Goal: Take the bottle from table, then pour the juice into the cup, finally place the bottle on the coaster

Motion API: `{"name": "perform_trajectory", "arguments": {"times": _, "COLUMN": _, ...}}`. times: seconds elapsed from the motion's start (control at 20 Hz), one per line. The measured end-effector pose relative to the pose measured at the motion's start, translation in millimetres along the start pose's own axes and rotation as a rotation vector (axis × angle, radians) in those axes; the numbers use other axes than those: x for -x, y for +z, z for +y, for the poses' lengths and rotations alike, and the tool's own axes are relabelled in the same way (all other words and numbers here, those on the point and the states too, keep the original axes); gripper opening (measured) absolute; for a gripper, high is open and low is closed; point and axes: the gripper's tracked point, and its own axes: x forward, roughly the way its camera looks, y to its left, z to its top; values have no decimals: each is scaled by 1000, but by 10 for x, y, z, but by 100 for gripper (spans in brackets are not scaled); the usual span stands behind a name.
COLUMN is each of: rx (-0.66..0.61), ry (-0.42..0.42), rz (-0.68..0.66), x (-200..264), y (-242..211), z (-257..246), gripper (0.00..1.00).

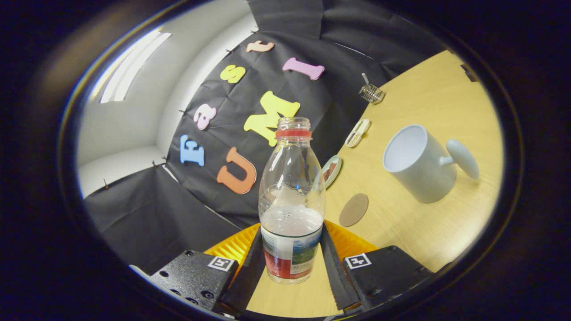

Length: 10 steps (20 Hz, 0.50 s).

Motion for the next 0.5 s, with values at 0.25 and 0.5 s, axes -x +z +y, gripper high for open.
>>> {"name": "perform_trajectory", "arguments": {"times": 0.25, "rx": -193, "ry": 20, "rz": -24, "x": -24, "y": -29, "z": -58, "gripper": 75}}
{"name": "perform_trajectory", "arguments": {"times": 0.5, "rx": -281, "ry": 25, "rz": -26, "x": -52, "y": -96, "z": -54, "gripper": 75}}
